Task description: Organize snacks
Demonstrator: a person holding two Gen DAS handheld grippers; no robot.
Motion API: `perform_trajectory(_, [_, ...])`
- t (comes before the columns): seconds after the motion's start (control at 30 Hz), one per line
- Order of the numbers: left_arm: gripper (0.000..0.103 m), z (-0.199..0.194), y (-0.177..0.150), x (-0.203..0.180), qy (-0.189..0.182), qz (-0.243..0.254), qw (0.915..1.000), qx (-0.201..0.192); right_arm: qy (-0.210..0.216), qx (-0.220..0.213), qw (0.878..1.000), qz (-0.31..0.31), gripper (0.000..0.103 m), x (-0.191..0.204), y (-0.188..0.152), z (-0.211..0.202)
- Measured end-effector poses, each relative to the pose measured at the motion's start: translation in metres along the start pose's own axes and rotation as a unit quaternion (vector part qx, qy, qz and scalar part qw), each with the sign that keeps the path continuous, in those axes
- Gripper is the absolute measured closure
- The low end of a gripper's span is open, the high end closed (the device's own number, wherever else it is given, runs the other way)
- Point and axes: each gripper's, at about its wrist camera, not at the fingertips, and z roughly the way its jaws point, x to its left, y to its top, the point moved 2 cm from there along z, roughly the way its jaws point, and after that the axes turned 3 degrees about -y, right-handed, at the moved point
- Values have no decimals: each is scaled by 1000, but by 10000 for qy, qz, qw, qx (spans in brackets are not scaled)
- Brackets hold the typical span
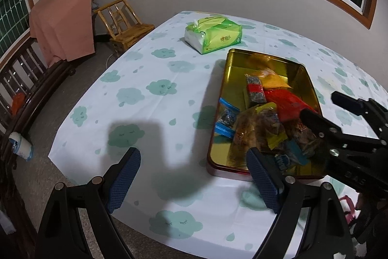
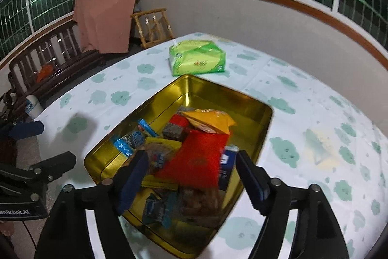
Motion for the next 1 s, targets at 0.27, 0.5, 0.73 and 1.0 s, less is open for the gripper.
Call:
perform_trajectory(0.27, [16,-2,0,-18,-93,109,9999,-13,-459,-145,9986,219,22,-16,-11,-32])
perform_trajectory(0.5, [16,-3,0,-35,-158,180,9997,-8,-859,-196,9960,158,22,-22,-26,-48])
perform_trajectory(0.73, [16,-4,1,-50,-161,256,9995,-23,-819,-50,9962,297,22,-28,-38,-51])
perform_trajectory(1.0, [16,-4,1,-58,-104,320,9994,-15,-761,16,9963,388,22,-30,-43,-52])
